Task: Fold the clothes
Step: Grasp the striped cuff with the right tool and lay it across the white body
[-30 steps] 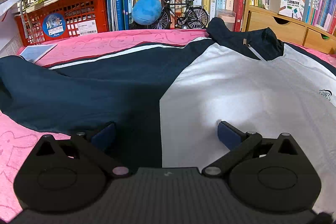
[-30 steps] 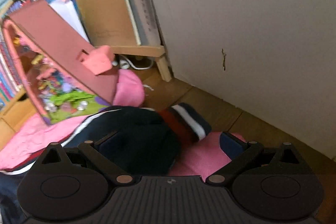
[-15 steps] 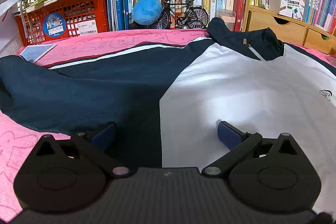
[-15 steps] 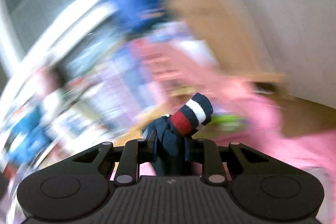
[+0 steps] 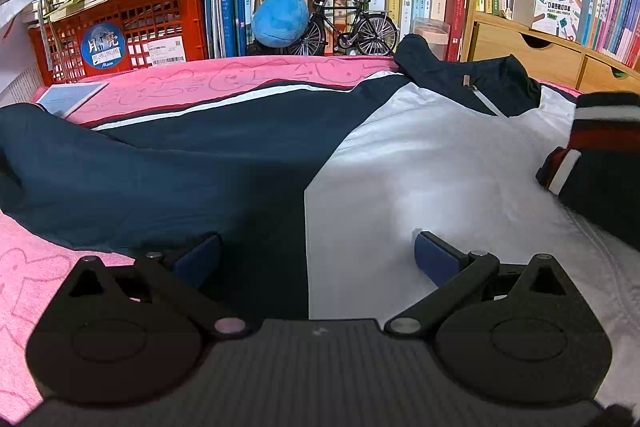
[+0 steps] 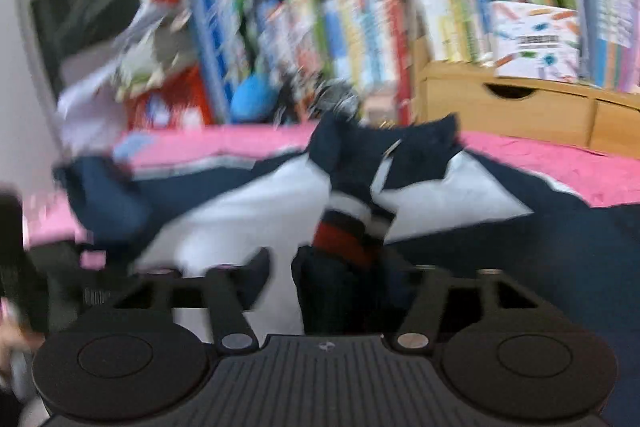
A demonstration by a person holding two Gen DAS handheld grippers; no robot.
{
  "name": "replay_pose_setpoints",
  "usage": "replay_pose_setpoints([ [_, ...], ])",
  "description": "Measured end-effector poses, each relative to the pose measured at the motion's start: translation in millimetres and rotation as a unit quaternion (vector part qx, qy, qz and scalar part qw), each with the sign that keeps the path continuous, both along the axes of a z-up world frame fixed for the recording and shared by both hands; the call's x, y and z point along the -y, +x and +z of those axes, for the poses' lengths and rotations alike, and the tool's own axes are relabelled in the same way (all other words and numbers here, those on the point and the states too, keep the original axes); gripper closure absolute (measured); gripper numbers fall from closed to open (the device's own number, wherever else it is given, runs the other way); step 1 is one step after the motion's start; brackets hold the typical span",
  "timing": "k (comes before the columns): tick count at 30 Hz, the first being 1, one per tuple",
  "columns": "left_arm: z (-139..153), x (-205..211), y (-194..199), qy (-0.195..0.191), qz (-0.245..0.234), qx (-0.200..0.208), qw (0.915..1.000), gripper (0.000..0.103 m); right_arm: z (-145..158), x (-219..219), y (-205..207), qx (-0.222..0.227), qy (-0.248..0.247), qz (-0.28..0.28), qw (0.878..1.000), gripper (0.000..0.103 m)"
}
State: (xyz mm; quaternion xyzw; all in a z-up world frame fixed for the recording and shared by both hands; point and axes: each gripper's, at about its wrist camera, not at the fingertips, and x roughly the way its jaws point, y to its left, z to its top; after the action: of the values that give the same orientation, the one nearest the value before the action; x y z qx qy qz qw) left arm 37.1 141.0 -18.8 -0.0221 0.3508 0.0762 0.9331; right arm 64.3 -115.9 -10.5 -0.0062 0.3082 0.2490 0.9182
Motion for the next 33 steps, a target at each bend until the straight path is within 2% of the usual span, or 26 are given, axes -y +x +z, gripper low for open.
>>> replay_pose_setpoints([
  [4, 0.1, -0.2, -0.1, 0.0, 0.0, 0.0, 1.0, 0.0, 0.9, -0.2, -33.5, 0.061, -0.07, 0.013, 0.996, 0.007],
  [6, 0.2, -0.2, -0.2, -0.001, 0.0, 0.0, 1.0, 0.0, -1.7, -0.3, -48.4, 0.093, -0.109, 0.018, 0.989, 0.0],
  [7, 0.3, -0.2, -0.3, -0.001, 0.0, 0.0, 1.0, 0.0, -3.1, -0.6, -55.0, 0.108, -0.128, 0.021, 0.986, 0.0],
  [10, 0.6, -1.3, -1.0, -0.005, 0.0, 0.002, 1.0, 0.0, -13.3, -11.6, -47.4, 0.1, -0.158, 0.044, 0.981, 0.0],
  [11, 0.7, -1.9, -1.3, -0.007, 0.0, 0.003, 1.0, 0.0, -18.6, -17.4, -43.9, 0.088, -0.159, 0.053, 0.982, 0.003],
  [13, 1.3, -4.4, -2.8, -0.016, 0.001, 0.008, 0.9998, 0.0, -25.0, -28.0, -34.7, 0.059, -0.153, 0.052, 0.985, 0.056],
  [14, 1.5, -5.6, -3.5, -0.021, 0.001, 0.01, 0.9997, 0.0, -23.8, -31.3, -27.2, 0.047, -0.144, 0.032, 0.988, 0.081],
  [18, 2.4, -9.7, -5.7, -0.036, 0.002, 0.018, 0.9992, 0.0, 7.8, -44.7, 7.2, 0.06, -0.1, -0.019, 0.993, 0.081],
  [21, 3.0, -12.7, -7.5, -0.048, 0.002, 0.024, 0.9986, 0.0, 32.3, -80.0, 25.6, 0.099, -0.094, 0.003, 0.991, 0.081],
  [23, 3.4, -14.7, -8.6, -0.055, 0.003, 0.027, 0.9981, 0.0, 34.4, -109.6, 36.8, 0.096, -0.098, 0.038, 0.99, 0.081],
  [26, 4.1, -17.8, -10.3, -0.067, 0.003, 0.033, 0.9972, 0.0, 13.6, -142.9, 49.2, 0.054, -0.109, 0.077, 0.99, 0.077],
  [27, 4.2, -18.1, -10.5, -0.068, 0.003, 0.034, 0.9971, 0.0, 3.7, -150.4, 52.4, 0.035, -0.114, 0.084, 0.989, 0.07],
  [28, 4.3, -18.4, -10.8, -0.07, 0.003, 0.034, 0.997, 0.0, -7.1, -153.2, 53.9, 0.022, -0.119, 0.087, 0.989, 0.055],
  [30, 4.6, -19.1, -11.3, -0.073, 0.004, 0.036, 0.9967, 0.0, -20.8, -150.6, 52.3, 0.012, -0.132, 0.085, 0.988, 0.037],
  [33, 5.1, -20.2, -12.0, -0.077, 0.004, 0.038, 0.9963, 0.0, -14.7, -119.4, 37.8, 0.023, -0.12, 0.07, 0.99, 0.021],
])
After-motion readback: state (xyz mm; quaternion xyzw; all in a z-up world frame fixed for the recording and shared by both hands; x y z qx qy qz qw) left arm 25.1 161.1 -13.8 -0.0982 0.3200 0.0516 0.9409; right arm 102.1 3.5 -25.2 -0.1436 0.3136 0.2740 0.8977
